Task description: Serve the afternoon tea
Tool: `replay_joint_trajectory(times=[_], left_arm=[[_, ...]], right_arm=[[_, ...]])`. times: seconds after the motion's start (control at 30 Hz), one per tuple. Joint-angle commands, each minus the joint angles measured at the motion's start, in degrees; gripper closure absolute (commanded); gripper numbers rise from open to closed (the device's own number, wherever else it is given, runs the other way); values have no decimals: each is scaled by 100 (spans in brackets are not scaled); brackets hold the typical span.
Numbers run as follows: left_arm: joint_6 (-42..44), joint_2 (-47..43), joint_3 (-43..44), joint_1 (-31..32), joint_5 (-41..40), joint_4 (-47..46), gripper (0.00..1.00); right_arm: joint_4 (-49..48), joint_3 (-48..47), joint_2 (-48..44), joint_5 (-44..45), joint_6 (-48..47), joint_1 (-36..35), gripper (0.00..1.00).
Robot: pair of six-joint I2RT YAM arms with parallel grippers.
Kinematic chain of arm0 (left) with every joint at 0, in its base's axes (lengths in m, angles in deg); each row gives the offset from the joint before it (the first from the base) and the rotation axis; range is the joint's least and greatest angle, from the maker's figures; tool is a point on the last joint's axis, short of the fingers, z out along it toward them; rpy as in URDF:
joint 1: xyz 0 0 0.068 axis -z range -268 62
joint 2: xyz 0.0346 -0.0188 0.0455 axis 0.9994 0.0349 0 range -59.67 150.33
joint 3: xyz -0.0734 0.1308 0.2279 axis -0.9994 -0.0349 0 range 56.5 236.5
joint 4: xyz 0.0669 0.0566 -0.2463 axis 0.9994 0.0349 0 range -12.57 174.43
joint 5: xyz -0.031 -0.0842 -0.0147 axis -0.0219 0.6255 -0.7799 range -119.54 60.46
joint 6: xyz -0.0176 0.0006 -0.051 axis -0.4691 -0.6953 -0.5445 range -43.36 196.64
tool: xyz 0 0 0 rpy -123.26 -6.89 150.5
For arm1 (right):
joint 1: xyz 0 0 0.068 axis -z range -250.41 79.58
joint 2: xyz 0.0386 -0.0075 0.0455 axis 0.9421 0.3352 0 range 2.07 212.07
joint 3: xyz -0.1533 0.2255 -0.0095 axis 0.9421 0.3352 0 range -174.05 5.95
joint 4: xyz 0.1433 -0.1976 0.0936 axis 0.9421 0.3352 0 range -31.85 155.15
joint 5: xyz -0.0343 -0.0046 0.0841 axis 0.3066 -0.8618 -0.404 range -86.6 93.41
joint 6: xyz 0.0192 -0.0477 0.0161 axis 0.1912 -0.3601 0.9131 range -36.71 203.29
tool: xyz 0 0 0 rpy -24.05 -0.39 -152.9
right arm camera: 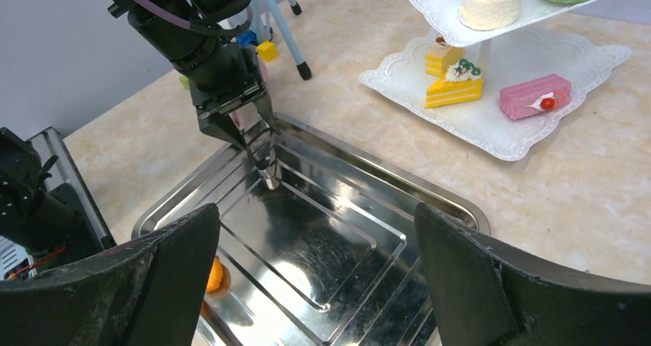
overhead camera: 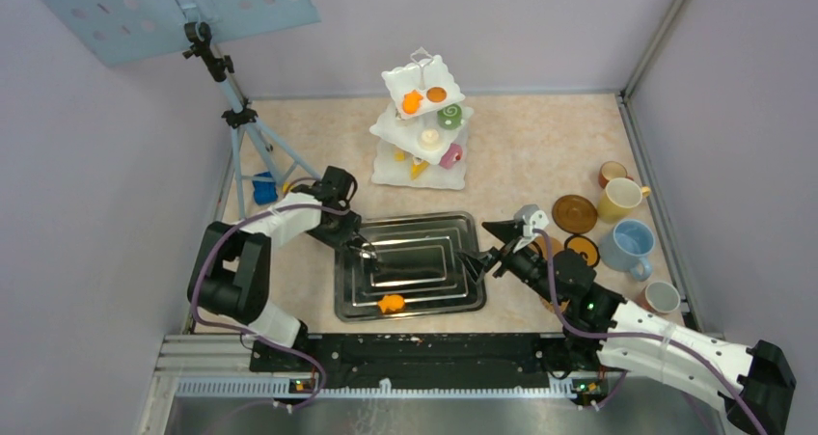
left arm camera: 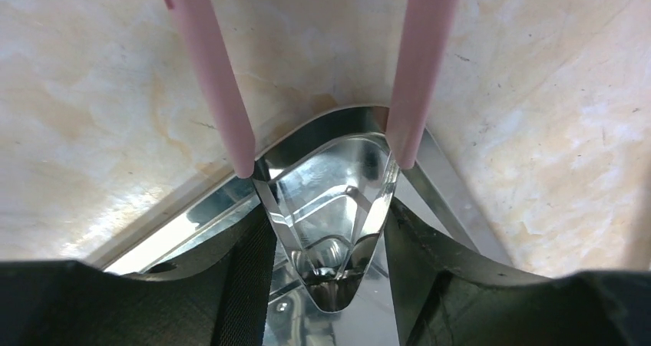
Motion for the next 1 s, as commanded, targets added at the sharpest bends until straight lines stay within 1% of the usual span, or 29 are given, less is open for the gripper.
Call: replay_joint_trajectory(times=[0.0,0.07,0.17,0.23,0.3,0.4,0.47,0.53,0.6,0.63,0.77,0.97], left_arm=[[429,-330,-51,30,-446,406,44],[840,-517,20,83,-578,586,43],[1796,-804,230,232,-740,938,43],[2653,-1101,326,330,-629,1044,45],[3300,-1356,423,373,-503,1354,44],[4155,-1741,536,411,-70,1683,45],[4746,-2088,593,500,485,1726,48],[5159,-2485,612,585,1064,1784,49],[5401,-2771,629,614,1478,1898,49],[5441,-2829,698,621,1550,2089,48],[5582,-2873,1051,649,1741,3043,50],[5621,-2901,1497,664,2462,3938,50]], right_arm=[[-198,-37,15,20,69,-39,5],[-202,-46,25,12,73,-37,5],[-173,-60,34,15,83,-41,5],[-192,-44,29,28,83,-40,5],[-305,-11,48,28,88,-40,5],[-640,53,180,-46,89,-43,5],[-740,12,340,-119,75,-41,5],[-719,-95,521,-185,50,-45,5],[-690,-174,665,-229,33,-42,5],[-693,-195,716,-247,27,-39,5],[-893,-164,785,-312,50,-38,6],[-1031,-149,812,-359,53,-43,6]])
